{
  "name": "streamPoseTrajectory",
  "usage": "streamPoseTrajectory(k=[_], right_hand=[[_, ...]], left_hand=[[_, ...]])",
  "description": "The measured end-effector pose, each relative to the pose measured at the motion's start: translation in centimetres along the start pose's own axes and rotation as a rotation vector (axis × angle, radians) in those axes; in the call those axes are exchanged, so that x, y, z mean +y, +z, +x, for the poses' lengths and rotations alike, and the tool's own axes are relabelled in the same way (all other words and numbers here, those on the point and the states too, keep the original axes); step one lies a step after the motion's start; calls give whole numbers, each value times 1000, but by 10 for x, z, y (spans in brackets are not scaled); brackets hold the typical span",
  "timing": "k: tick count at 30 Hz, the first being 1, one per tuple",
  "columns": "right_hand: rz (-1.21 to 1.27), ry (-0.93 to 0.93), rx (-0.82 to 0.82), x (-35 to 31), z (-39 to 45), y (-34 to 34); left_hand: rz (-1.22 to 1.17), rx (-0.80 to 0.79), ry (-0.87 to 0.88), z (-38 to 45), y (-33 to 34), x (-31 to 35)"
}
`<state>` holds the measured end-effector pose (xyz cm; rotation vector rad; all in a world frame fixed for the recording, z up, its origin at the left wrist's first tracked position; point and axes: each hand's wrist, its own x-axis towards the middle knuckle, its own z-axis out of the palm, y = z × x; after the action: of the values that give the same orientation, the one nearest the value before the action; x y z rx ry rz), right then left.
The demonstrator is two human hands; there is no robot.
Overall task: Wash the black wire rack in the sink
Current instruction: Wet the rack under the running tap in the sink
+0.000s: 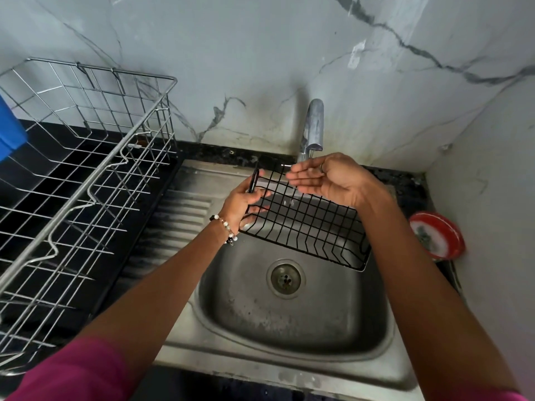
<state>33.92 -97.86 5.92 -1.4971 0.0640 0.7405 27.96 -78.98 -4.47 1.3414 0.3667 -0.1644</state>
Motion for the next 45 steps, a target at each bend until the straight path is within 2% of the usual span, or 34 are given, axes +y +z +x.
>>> streamPoseTrajectory(k=[2, 6, 16, 22, 25, 26, 29, 33, 37, 40, 43, 45], right_hand=[[77, -5, -9, -2, 0, 0], [73, 29, 46, -1, 5, 0], [185, 87, -19, 3, 23, -3], [-49, 69, -129, -3, 26, 3], [-346, 64, -27, -4, 26, 6], [-366, 52, -41, -4, 26, 7], [-203, 44, -174, -6, 23, 12], [-420, 45, 12, 1, 25, 4], [-218, 71, -41, 2, 24, -7], [-286, 76, 32, 5, 24, -7], [-77, 61, -97, 7, 25, -9], [-80, 59, -74, 8, 26, -9]], left_hand=[[-4, 11, 2, 3, 0, -1], [-2, 26, -10, 7, 0, -4], [-37, 65, 43, 3, -5, -13], [-95, 88, 79, 5, -7, -16], [-133, 91, 89, 7, -5, -16], [-129, 92, 87, 7, -3, -15], [-100, 90, 80, 8, 0, -14], [-138, 66, 69, 8, 3, -14], [-134, 79, 87, 9, 1, -12], [-124, 103, 91, 8, 0, -9], [-100, 114, 79, 9, -1, -7], [-83, 130, 63, 9, -3, -4]])
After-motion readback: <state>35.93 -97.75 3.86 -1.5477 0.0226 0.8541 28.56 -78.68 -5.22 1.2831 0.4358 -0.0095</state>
